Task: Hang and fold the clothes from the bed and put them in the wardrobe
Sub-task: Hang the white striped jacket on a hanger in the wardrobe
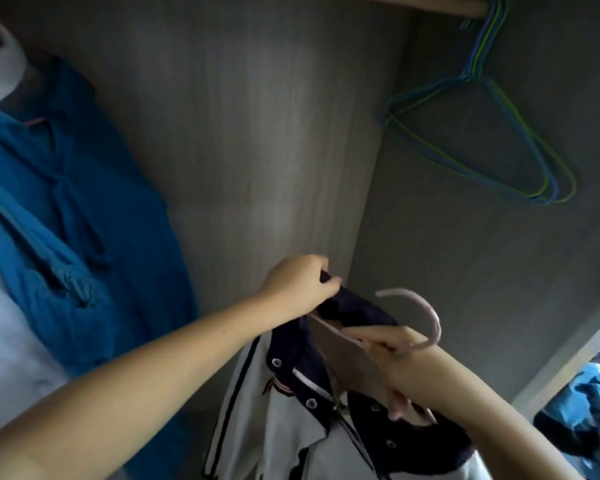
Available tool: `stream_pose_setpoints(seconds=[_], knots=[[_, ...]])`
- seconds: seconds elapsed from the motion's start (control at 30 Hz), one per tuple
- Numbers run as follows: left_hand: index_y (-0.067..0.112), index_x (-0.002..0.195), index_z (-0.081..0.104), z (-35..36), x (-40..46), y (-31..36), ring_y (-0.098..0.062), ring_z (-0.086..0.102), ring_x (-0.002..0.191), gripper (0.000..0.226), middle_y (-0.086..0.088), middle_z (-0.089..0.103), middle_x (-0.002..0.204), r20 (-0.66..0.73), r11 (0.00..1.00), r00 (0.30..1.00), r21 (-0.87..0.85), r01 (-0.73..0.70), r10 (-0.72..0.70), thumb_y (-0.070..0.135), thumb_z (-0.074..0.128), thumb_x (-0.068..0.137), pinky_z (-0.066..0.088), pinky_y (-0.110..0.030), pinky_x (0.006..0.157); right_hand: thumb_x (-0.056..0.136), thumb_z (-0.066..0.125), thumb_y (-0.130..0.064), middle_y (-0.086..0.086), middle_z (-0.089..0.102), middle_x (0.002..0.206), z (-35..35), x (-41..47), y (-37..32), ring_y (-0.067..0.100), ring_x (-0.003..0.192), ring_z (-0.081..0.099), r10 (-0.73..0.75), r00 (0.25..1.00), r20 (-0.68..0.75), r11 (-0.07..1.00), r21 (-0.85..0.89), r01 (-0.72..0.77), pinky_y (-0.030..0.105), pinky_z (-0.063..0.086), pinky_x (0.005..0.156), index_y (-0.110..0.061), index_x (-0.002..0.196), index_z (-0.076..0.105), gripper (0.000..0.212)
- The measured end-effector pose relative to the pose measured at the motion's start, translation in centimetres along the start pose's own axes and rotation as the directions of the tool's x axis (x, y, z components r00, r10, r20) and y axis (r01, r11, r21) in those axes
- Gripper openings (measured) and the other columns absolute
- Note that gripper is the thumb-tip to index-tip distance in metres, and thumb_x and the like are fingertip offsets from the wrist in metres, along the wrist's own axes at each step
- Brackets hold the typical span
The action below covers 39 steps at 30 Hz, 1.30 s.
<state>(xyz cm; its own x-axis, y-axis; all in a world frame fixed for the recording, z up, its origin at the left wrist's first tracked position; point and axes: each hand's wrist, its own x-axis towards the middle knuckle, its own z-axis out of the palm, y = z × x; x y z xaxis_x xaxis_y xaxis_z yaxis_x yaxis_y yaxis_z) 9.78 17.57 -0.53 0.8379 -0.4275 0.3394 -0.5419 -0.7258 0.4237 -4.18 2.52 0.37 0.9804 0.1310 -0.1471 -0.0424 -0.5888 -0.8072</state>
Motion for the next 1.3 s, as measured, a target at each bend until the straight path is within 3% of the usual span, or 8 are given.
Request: stream_pose_setpoints(seconds=[0.17,0.27,0.43,0.53,0.73,0.93,1.03,1.3], knots=[[0.017,0.077,0.049,0.1,0.9,-4.9,-0.03,0.06,0.084,0.036,-0.002,0.055,0.075,0.116,0.96,0.967,-0.14,0.242,-0.227,0.05,0.05,0.093,0.044,-0.034,0.071,0.102,0.037,-0.008,-0.005,0.028,0.045,-1.9,4.9,-1.8,0.006,0.033,0.027,0.183,0.983,0.024,0.894,0.413,-0.177,0.02,0.037,0.033,-0.01,0.122,0.058,0.029],[0.013,0.107,0.054,-3.0,-0.6,-6.8,-0.021,0.055,0.102,0.035,-0.004,0.055,0.108,0.061,0.956,0.971,-0.169,0.239,-0.232,0.046,0.045,0.096,0.046,-0.036,0.088,0.101,0.039,-0.007,-0.005,0.032,0.046,-1.6,7.7,-4.2,0.005,0.036,0.031,0.147,0.988,0.05,0.836,0.527,-0.151,0.017,0.038,0.034,-0.008,0.119,0.056,0.024],[0.013,0.092,0.063,-7.1,-7.2,-1.9,-0.005,0.053,0.089,0.03,0.011,0.052,0.09,-0.048,0.959,0.997,-0.276,-0.067,0.056,0.039,0.049,0.097,0.04,-0.024,0.08,0.096,0.048,0.0,0.003,0.044,0.051,0.2,12.5,-11.7,0.008,0.041,0.044,-0.004,0.995,0.095,0.719,0.692,-0.063,0.022,0.051,0.043,-0.003,0.103,0.053,0.008],[0.022,0.108,0.057,-10.2,-8.5,0.0,-0.003,0.055,0.09,0.046,0.012,0.056,0.097,0.086,0.885,0.994,-0.454,0.104,-0.073,0.062,0.044,0.09,0.043,-0.024,0.078,0.095,0.044,0.009,0.012,0.054,0.07,1.9,14.0,-18.0,0.016,0.058,0.059,-0.16,0.984,0.081,0.724,0.687,0.061,0.027,0.059,0.055,0.0,0.118,0.051,0.026],[0.013,0.124,0.043,-18.9,-6.2,-2.8,-0.024,0.058,0.101,0.042,-0.008,0.057,0.112,-0.28,0.896,0.878,-0.34,0.287,-0.387,0.026,0.056,0.086,0.05,-0.036,0.083,0.091,0.05,0.01,0.013,0.055,0.116,5.5,16.6,-29.6,0.028,0.103,0.063,-0.515,0.856,0.054,0.828,0.289,0.48,0.033,0.057,0.08,-0.009,0.131,0.044,0.044],[0.006,0.116,0.044,-28.2,-4.4,-6.1,-0.032,0.055,0.106,0.027,-0.012,0.053,0.11,-0.567,0.91,0.75,0.003,0.414,-0.339,0.014,0.047,0.091,0.047,-0.042,0.087,0.094,0.054,-0.013,0.007,0.06,0.104,6.0,19.5,-39.0,0.022,0.098,0.057,-0.74,0.671,-0.053,0.662,-0.237,0.711,0.028,0.044,0.075,-0.006,0.135,0.037,0.045],[0.006,0.116,0.048,-31.9,-3.7,-7.3,-0.032,0.053,0.111,0.024,-0.014,0.055,0.118,-0.657,0.792,0.695,0.242,0.56,-0.291,0.013,0.047,0.093,0.041,-0.037,0.084,0.097,0.049,-0.018,0.004,0.057,0.085,6.5,21.2,-42.5,0.02,0.084,0.054,-0.754,0.656,-0.035,0.625,-0.346,0.7,0.024,0.037,0.058,-0.007,0.101,0.051,0.011],[0.014,0.142,0.034,-32.6,-4.7,-14.7,-0.021,0.006,0.146,0.044,-0.007,0.024,0.152,-0.542,0.409,0.751,0.63,0.66,-0.376,0.013,0.036,0.099,0.001,-0.052,0.117,0.1,0.044,-0.024,0.021,0.057,0.126,14.0,27.1,-44.8,0.033,0.115,0.055,-0.668,0.728,0.157,0.591,-0.481,0.647,0.03,0.042,0.087,0.003,0.124,0.056,0.038]])
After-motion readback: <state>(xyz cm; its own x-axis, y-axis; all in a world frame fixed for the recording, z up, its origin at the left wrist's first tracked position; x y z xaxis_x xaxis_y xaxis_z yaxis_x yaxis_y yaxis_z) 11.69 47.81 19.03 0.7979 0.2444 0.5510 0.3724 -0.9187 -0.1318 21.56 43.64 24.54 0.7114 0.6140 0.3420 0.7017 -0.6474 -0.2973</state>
